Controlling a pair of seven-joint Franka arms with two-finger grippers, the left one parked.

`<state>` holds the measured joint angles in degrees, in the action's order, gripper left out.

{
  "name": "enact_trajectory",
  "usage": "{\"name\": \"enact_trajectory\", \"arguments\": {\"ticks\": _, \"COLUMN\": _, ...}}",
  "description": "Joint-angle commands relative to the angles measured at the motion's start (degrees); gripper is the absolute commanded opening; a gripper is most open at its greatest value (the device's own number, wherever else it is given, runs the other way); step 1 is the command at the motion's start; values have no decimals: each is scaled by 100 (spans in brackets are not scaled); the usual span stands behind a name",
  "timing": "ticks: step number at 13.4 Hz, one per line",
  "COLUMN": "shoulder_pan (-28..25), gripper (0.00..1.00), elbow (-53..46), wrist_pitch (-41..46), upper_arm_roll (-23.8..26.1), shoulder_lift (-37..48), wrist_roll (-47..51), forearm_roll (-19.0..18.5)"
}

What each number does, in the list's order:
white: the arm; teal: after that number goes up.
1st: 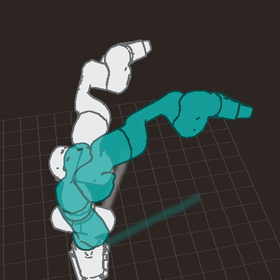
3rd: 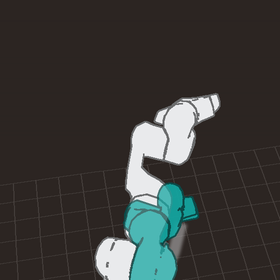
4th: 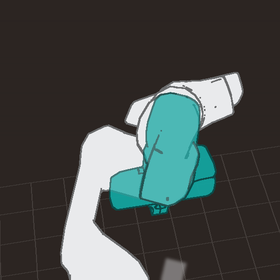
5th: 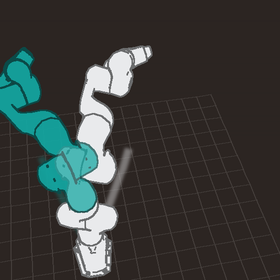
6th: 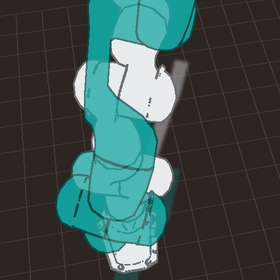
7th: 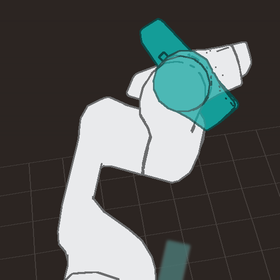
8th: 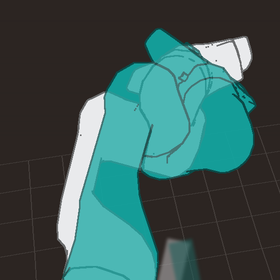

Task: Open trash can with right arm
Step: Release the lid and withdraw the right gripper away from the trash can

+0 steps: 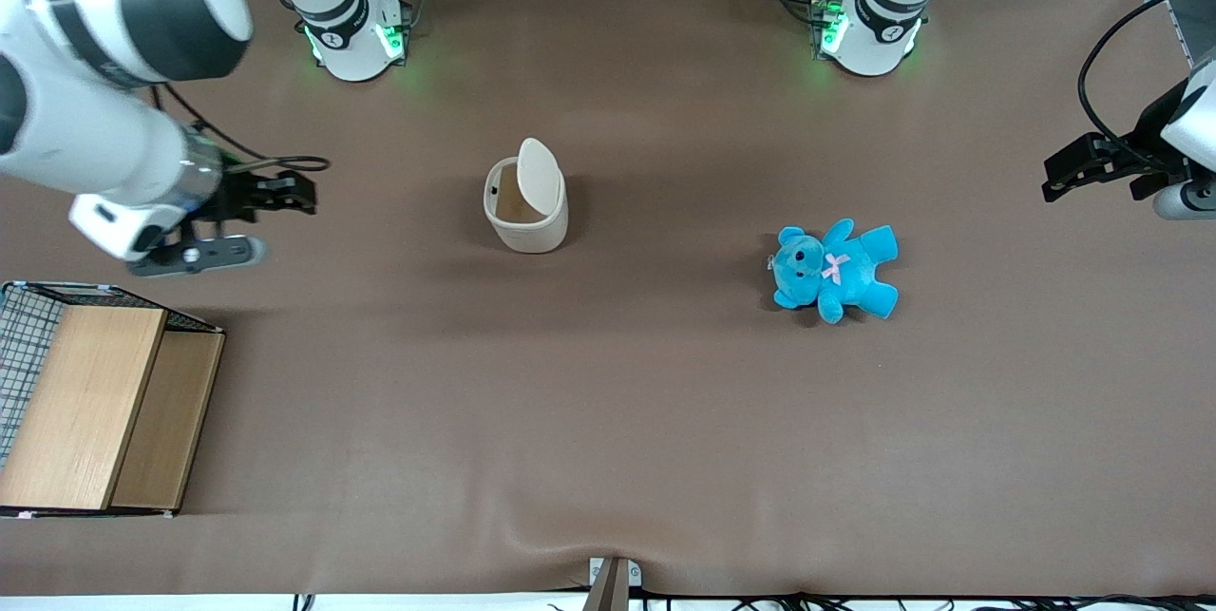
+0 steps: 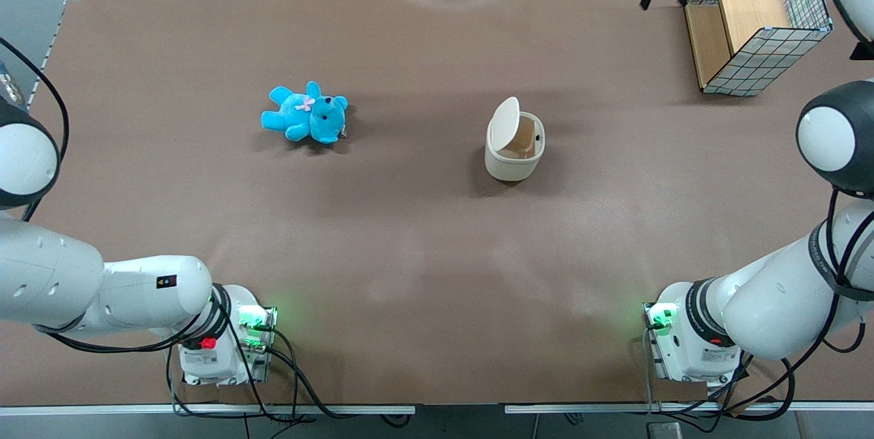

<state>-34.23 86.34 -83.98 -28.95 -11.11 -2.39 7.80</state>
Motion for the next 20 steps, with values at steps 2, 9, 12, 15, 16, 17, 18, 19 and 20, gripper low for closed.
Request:
{"name": "enact_trajectory", "arguments": {"ticks": 2, "shoulder_pan": 4, "gripper": 100, "elbow": 5, "wrist_pitch": 66, "upper_arm_roll": -295, "shoulder_lift": 267, "wrist_roll": -219, "forearm_roll": -42}}
{"name": "enact_trajectory", "arguments": {"ticks": 9, "shoulder_pan": 476, "gripper": 100, "elbow": -327, "wrist_pitch": 337, "upper_arm_roll": 53, "shoulder_lift": 320, "wrist_roll": -131, "forearm_roll": 11}}
{"name": "enact_trajectory", "arguments": {"ticks": 12, "shoulder_pan": 1469, "gripper": 100, "elbow": -364, "wrist_pitch": 417, "upper_arm_roll": 1038, "shoulder_lift": 513, "wrist_roll": -122, "forearm_roll": -42}}
{"name": "enact_trajectory", "arguments": {"ticks": 15, "shoulder_pan": 2366, "gripper": 100, "elbow": -355, "wrist_pitch": 593, "upper_arm_roll": 1899, "shoulder_lift": 785, "wrist_roll": -113, "forearm_roll": -59}}
{"name": "enact_trajectory", "arguments": {"ticks": 16, "shoulder_pan": 2612, "gripper": 100, "elbow": -346, "wrist_pitch": 654, "upper_arm_roll": 2128, "shoulder_lift": 873, "wrist_roll": -113, "forearm_roll": -77}}
{"name": "enact_trajectory", "arguments": {"ticks": 17, "shoulder_pan": 2893, "gripper": 100, "elbow": -329, "wrist_pitch": 698, "upper_arm_roll": 2417, "shoulder_lift": 944, "wrist_roll": -52, "forearm_roll": -164}}
{"name": "enact_trajectory", "arguments": {"ticks": 18, "shoulder_pan": 3200, "gripper": 100, "elbow": -320, "wrist_pitch": 733, "upper_arm_roll": 2751, "shoulder_lift": 997, "wrist_roll": 44, "forearm_roll": -217}}
{"name": "enact_trajectory", "arguments": {"ticks": 19, "shoulder_pan": 3421, "gripper": 100, "elbow": -320, "wrist_pitch": 777, "upper_arm_roll": 3007, "shoulder_lift": 1032, "wrist_roll": 132, "forearm_roll": -279}}
{"name": "enact_trajectory", "arguments": {"ticks": 20, "shoulder_pan": 3528, "gripper": 100, "elbow": -320, "wrist_pitch": 847, "upper_arm_roll": 3131, "shoulder_lift": 1084, "wrist_roll": 203, "forearm_roll": -349}}
